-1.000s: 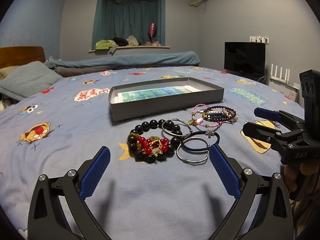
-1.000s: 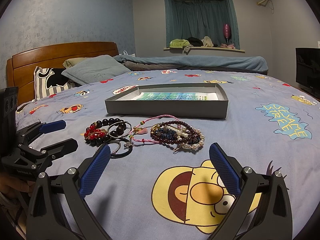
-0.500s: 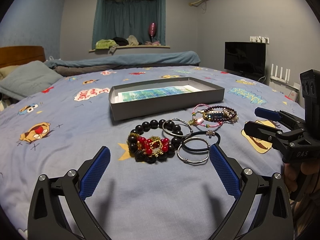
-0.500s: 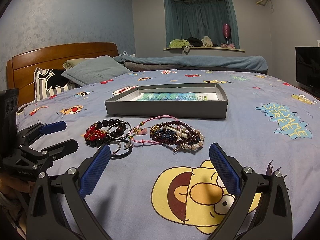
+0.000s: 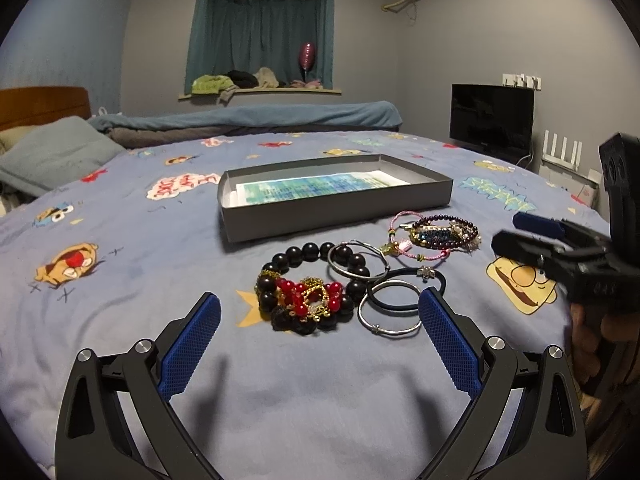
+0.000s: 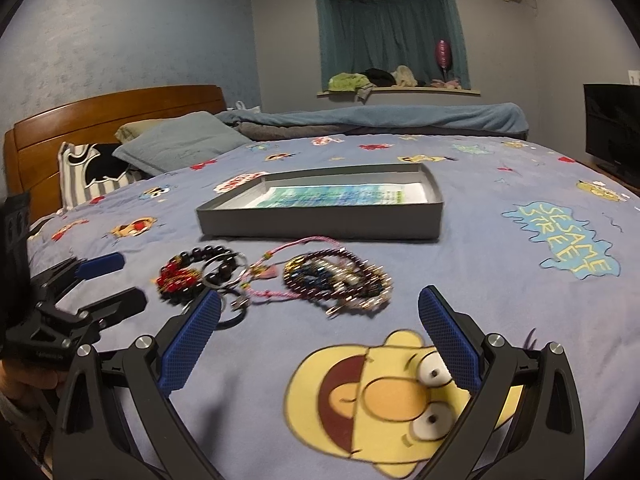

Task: Organize jewelry
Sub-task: 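Grasp the dark garnet bead bracelet with the right tool while the left tool grasps the red-gold beaded bracelet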

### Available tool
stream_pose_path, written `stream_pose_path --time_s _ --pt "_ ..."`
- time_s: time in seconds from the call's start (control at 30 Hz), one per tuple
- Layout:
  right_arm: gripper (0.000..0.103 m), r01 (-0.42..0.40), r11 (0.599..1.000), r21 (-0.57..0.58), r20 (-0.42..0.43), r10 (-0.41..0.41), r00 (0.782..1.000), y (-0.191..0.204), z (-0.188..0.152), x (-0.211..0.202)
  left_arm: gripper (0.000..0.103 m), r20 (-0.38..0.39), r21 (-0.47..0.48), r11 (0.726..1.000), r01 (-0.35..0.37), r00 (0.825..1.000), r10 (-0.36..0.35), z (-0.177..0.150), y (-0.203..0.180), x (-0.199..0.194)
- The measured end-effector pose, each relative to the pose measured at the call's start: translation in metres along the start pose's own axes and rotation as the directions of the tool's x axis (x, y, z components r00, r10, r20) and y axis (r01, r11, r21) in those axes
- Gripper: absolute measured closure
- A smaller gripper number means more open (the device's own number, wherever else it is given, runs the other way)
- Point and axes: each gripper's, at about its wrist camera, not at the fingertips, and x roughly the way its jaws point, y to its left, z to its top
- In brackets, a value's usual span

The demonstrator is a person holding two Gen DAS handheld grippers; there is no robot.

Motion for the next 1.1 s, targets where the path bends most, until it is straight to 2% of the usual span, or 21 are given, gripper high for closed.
stream_pose_path --time_s 0.13,0.3,0.43,0.53,0.6,0.63,0.73,0.8,0.87,0.97,1.03,1.1 --pt "0.03 0.016 1.0 0.025 -0.025 -0.015 1.0 -0.013 0.009 0.008 0.005 -0.016 -0.007 1.0 0.005 1.0 -0.005 0.005 0.004 0.005" --pt "0.044 0.004 1.0 0.017 -0.075 -0.002 0.997 -0.017 0.015 0.023 0.007 -0.029 -0.001 1.0 0.024 0.999 -0.024 0.014 0.007 0.013" --pt "0.06 0.004 1.0 -0.001 -0.123 -0.004 0.992 -0.016 0.017 0.036 0.007 -0.039 -0.029 0.999 0.04 0.998 -0.041 0.02 0.014 0.018" --pt "0.067 0.012 1.0 0.006 -0.161 -0.011 0.987 -0.018 0.015 0.044 0.007 -0.048 -0.043 0.998 0.044 0.998 -0.046 0.023 0.018 0.022" --pt "0.074 0.01 1.0 0.013 -0.168 -0.007 0.986 -0.02 0.014 0.045 0.007 -0.054 -0.042 0.998 0.051 0.997 -0.053 0.023 0.02 0.023" --pt "0.083 0.008 1.0 0.015 -0.169 -0.005 0.986 -0.021 0.014 0.046 0.007 -0.059 -0.04 0.998 0.054 0.997 -0.056 0.023 0.021 0.024" --pt "0.097 0.002 1.0 0.02 -0.158 0.001 0.987 -0.022 0.013 0.043 0.008 -0.077 -0.036 0.997 0.061 0.995 -0.064 0.022 0.023 0.025" --pt "0.097 0.001 1.0 0.018 -0.144 0.002 0.99 -0.022 0.013 0.04 0.009 -0.089 -0.04 0.997 0.067 0.994 -0.07 0.021 0.026 0.027" --pt "0.097 -0.002 1.0 0.018 -0.132 0.004 0.991 -0.022 0.015 0.037 0.012 -0.096 -0.047 0.996 0.074 0.992 -0.078 0.02 0.028 0.028" --pt "0.097 -0.008 1.0 0.024 -0.107 0.01 0.994 -0.022 0.017 0.031 0.029 -0.103 -0.061 0.993 0.103 0.989 -0.109 0.021 0.03 0.029" --pt "0.097 -0.012 0.999 0.03 -0.091 0.015 0.996 -0.023 0.019 0.027 0.044 -0.112 -0.053 0.993 0.107 0.987 -0.113 0.021 0.03 0.031" --pt "0.097 -0.015 0.999 0.036 -0.076 0.018 0.997 -0.024 0.021 0.024 0.052 -0.129 -0.036 0.994 0.104 0.986 -0.107 0.02 0.028 0.034"
